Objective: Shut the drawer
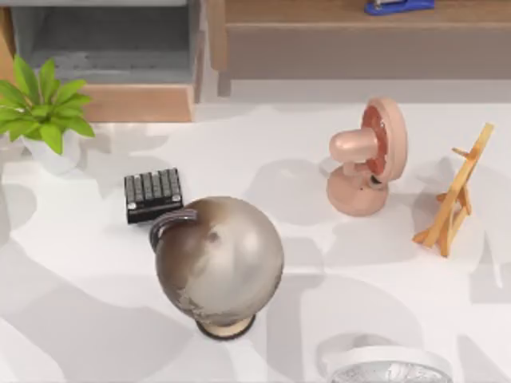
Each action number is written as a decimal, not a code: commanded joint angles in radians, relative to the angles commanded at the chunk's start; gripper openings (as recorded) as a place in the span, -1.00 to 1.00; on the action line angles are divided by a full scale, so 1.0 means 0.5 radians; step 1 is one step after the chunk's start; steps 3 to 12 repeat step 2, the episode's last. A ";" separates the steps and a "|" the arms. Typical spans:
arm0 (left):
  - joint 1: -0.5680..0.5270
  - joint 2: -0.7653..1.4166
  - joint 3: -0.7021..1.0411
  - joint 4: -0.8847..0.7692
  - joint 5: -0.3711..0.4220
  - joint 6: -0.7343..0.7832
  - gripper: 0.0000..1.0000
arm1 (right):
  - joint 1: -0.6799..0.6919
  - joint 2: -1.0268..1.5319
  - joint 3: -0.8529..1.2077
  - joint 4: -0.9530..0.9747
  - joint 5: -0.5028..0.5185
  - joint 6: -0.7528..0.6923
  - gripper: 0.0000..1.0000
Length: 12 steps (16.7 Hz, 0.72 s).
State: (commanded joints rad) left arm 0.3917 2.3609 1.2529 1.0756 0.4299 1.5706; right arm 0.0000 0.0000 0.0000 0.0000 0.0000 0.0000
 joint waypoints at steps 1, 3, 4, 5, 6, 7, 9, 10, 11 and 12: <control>0.000 0.000 0.000 0.000 0.000 0.000 1.00 | 0.000 0.000 0.000 0.000 0.000 0.000 1.00; 0.000 0.000 0.000 0.000 0.000 0.000 1.00 | 0.000 0.000 0.000 0.000 0.000 0.000 1.00; 0.000 0.000 0.000 0.000 0.000 0.000 1.00 | 0.000 0.000 0.000 0.000 0.000 0.000 1.00; 0.000 0.000 0.000 0.000 0.000 0.000 1.00 | 0.000 0.000 0.000 0.000 0.000 0.000 1.00; 0.000 0.000 0.000 0.000 0.000 0.000 1.00 | 0.000 0.000 0.000 0.000 0.000 0.000 1.00; 0.000 0.000 0.000 0.000 0.000 0.000 1.00 | 0.000 0.000 0.000 0.000 0.000 0.000 1.00; 0.000 0.000 0.000 0.000 0.000 0.000 1.00 | 0.000 0.000 0.000 0.000 0.000 0.000 1.00; 0.000 0.000 0.000 0.000 0.000 0.000 1.00 | 0.000 0.000 0.000 0.000 0.000 0.000 1.00; 0.000 0.000 0.000 0.000 0.000 0.000 1.00 | 0.000 0.000 0.000 0.000 0.000 0.000 1.00; 0.000 0.000 0.000 0.000 0.000 0.000 1.00 | 0.000 0.000 0.000 0.000 0.000 0.000 1.00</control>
